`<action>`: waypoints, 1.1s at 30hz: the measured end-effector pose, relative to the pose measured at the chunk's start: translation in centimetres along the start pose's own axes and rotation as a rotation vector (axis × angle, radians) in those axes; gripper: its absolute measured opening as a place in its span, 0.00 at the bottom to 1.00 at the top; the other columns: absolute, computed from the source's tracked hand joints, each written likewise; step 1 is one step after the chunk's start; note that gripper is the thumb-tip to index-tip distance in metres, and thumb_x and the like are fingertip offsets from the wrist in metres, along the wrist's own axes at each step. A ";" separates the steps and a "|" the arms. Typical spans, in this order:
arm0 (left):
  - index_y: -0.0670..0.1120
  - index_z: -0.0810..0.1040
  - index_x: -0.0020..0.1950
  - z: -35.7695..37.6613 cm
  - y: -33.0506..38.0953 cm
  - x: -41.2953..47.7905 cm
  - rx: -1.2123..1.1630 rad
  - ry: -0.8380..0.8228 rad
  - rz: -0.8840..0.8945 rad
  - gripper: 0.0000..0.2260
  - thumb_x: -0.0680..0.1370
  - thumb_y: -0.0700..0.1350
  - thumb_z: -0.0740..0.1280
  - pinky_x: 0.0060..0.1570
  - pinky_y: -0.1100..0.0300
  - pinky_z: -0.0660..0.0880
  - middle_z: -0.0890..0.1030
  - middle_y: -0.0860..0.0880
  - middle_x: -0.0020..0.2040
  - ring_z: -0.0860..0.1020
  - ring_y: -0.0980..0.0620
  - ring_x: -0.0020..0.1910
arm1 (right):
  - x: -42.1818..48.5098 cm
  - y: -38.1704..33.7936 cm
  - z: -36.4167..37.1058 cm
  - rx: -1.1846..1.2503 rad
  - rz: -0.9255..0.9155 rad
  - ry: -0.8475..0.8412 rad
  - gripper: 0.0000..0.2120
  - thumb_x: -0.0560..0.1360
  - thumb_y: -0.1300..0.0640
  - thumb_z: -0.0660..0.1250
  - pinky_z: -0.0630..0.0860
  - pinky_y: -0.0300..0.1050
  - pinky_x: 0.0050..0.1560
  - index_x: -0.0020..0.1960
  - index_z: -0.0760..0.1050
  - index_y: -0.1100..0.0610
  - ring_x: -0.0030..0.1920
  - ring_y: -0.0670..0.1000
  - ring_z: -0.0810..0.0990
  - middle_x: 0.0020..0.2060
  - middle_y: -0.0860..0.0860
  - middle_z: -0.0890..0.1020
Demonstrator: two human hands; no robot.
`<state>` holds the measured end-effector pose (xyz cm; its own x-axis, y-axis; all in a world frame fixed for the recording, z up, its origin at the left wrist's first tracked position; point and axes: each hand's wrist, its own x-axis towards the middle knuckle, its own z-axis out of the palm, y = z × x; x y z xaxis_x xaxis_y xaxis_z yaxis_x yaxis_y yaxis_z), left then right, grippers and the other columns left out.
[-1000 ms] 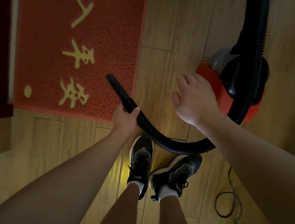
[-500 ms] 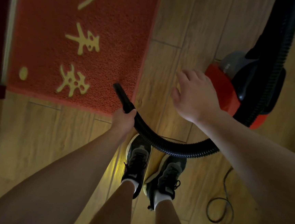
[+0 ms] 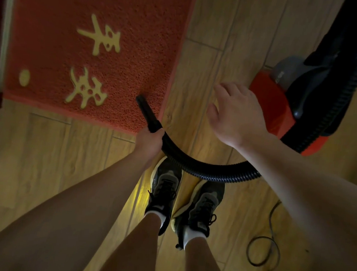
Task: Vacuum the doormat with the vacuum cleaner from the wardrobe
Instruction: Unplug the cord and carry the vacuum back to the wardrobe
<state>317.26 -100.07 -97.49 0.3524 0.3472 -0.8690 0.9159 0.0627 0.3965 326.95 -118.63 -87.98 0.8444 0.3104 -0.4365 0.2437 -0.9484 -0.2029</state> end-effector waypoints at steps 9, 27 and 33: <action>0.46 0.74 0.56 -0.1 0.8 -0.9 0.064 -0.008 0.047 0.03 0.83 0.43 0.65 0.42 0.59 0.74 0.77 0.51 0.46 0.77 0.51 0.47 | 0.2 0.2 -1.3 -0.004 -0.003 0.031 0.21 0.81 0.51 0.56 0.68 0.56 0.67 0.67 0.74 0.62 0.66 0.60 0.74 0.65 0.58 0.78; 0.41 0.76 0.70 -3.8 6.4 -5.9 0.401 0.043 0.248 0.19 0.83 0.50 0.63 0.64 0.52 0.72 0.79 0.43 0.66 0.77 0.42 0.66 | -1.3 -0.9 -7.3 -0.046 -0.004 0.076 0.21 0.80 0.50 0.55 0.68 0.55 0.69 0.64 0.76 0.62 0.65 0.60 0.75 0.63 0.58 0.79; 0.40 0.69 0.77 -5.5 10.3 -9.5 0.682 0.006 0.450 0.23 0.86 0.51 0.57 0.75 0.51 0.63 0.70 0.43 0.76 0.67 0.44 0.75 | -2.7 -1.4 -10.9 -0.039 0.006 0.098 0.20 0.81 0.50 0.55 0.67 0.55 0.69 0.63 0.76 0.61 0.66 0.59 0.74 0.62 0.57 0.79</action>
<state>322.34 -97.56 -83.53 0.7148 0.2088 -0.6674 0.6036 -0.6662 0.4380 329.54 -118.83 -77.02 0.8881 0.2985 -0.3496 0.2551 -0.9527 -0.1653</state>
